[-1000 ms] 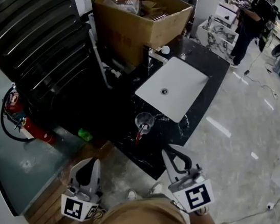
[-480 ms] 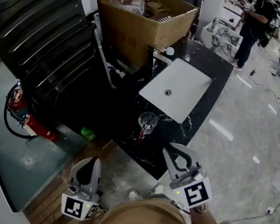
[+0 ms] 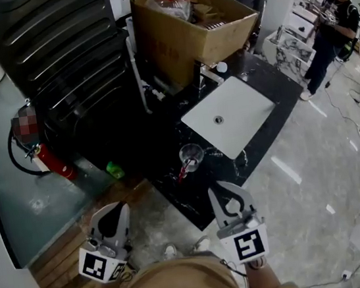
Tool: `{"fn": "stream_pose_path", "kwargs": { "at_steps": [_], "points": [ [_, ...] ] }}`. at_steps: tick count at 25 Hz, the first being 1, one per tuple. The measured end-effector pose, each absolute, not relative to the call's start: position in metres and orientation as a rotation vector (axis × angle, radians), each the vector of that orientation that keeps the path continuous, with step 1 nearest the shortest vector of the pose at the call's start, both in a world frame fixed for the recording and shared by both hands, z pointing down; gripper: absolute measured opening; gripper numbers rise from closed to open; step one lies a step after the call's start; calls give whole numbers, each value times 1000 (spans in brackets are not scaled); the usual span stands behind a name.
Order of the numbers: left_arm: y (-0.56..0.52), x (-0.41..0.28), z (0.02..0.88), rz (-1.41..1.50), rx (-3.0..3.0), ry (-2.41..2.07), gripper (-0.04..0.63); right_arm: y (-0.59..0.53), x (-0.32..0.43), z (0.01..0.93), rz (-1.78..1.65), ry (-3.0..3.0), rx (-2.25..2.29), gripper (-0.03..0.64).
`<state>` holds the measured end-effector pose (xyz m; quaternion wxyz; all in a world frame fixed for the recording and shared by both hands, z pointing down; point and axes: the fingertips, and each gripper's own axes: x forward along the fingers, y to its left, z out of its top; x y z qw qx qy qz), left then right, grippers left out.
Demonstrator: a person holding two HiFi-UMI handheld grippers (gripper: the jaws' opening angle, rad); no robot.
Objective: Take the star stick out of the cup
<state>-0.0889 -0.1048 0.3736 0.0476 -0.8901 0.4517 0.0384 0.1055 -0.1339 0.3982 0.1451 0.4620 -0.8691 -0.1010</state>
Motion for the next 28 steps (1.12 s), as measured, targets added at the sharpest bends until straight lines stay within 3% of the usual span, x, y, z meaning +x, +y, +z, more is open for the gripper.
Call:
{"fn": "stream_pose_path", "kwargs": {
  "at_steps": [4, 6, 7, 28],
  "points": [
    [-101, -89, 374, 111, -2702, 1375, 0, -135, 103, 399, -297, -2525, 1322, 9],
    [-100, -90, 374, 103, -2700, 1388, 1, -137, 102, 401, -293, -2527, 1315, 88],
    [-100, -91, 375, 92, -2700, 1394, 0, -138, 101, 402, -292, -2526, 1312, 93],
    [-97, -99, 377, 63, -2668, 1458, 0, -156, 98, 435, -306, -2462, 1249, 83]
  ]
}}
